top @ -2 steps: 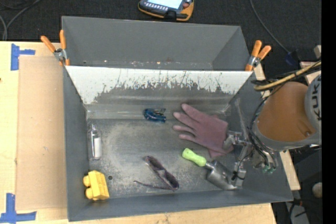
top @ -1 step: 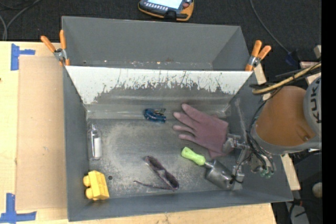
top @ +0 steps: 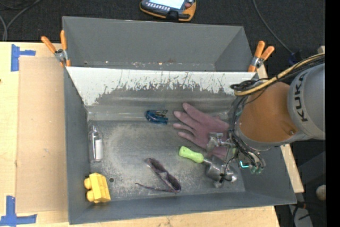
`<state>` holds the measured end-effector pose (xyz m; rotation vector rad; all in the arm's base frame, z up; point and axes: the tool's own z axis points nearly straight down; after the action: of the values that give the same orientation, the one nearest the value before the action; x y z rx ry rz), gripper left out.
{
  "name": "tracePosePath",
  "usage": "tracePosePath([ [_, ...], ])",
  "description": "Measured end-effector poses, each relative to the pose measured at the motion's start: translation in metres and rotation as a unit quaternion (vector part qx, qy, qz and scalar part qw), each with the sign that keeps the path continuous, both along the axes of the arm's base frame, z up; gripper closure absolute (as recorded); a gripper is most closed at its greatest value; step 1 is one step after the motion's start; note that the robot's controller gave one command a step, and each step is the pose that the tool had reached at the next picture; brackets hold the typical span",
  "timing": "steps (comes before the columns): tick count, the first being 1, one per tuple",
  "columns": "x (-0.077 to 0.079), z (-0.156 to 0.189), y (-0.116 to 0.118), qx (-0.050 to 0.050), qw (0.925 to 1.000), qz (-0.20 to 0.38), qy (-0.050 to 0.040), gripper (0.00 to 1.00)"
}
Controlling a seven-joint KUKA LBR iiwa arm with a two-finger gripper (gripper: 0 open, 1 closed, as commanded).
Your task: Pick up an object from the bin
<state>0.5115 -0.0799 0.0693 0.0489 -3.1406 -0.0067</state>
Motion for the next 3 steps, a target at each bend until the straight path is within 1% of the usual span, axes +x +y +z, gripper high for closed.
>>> tracePosePath([
  [1, -0.0005, 0.0001, -0.0012, -0.001, 1.0000, 0.000, 0.0006, 1.00],
  [3, 0.0012, 0.0002, -0.0024, 0.000, 1.0000, 0.002, 0.0008, 1.00],
])
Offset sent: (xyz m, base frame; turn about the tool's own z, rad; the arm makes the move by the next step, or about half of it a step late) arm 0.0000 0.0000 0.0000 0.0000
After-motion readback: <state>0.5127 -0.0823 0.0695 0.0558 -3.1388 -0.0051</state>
